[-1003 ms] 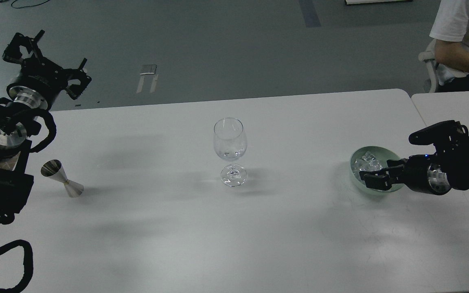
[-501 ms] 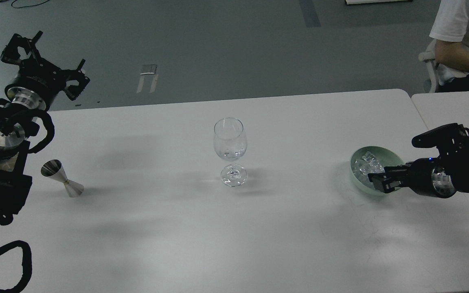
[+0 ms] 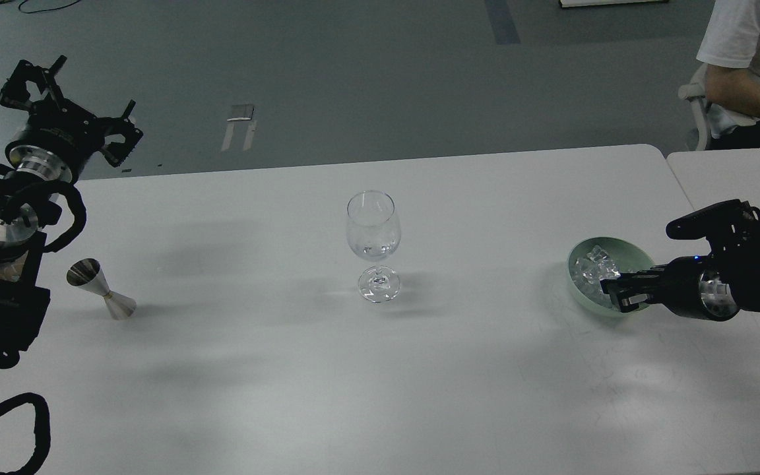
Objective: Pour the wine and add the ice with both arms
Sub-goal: 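Pinch an ice cube in the bowl with the right gripper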
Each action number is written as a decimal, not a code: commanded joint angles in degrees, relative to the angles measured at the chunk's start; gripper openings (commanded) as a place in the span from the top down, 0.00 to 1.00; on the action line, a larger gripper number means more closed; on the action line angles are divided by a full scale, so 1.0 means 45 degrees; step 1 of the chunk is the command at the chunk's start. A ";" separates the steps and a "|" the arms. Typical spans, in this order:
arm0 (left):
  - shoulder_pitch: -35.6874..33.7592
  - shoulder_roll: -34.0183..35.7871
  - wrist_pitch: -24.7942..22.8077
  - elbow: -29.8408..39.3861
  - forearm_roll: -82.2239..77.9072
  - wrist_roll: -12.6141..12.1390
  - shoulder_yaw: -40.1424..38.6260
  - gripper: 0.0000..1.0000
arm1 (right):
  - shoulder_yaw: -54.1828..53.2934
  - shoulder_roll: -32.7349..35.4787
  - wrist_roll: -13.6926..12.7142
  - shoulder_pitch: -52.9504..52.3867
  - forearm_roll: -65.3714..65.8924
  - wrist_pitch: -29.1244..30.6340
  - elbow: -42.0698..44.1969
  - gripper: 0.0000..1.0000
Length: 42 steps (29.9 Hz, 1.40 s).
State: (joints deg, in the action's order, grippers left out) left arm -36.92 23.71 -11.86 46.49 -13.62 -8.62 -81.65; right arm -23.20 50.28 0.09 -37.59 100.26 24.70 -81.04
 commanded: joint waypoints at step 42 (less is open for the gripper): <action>0.0157 -0.0055 -0.0001 -0.0019 -0.0001 0.0098 0.0000 0.01 | -0.0487 -0.0431 -0.0430 0.0092 -0.0112 -0.0156 0.0430 1.00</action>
State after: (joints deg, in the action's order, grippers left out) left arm -36.13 23.47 -11.87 46.32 -13.62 -8.22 -81.65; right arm -24.75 48.03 -1.90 -37.16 100.03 24.01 -78.67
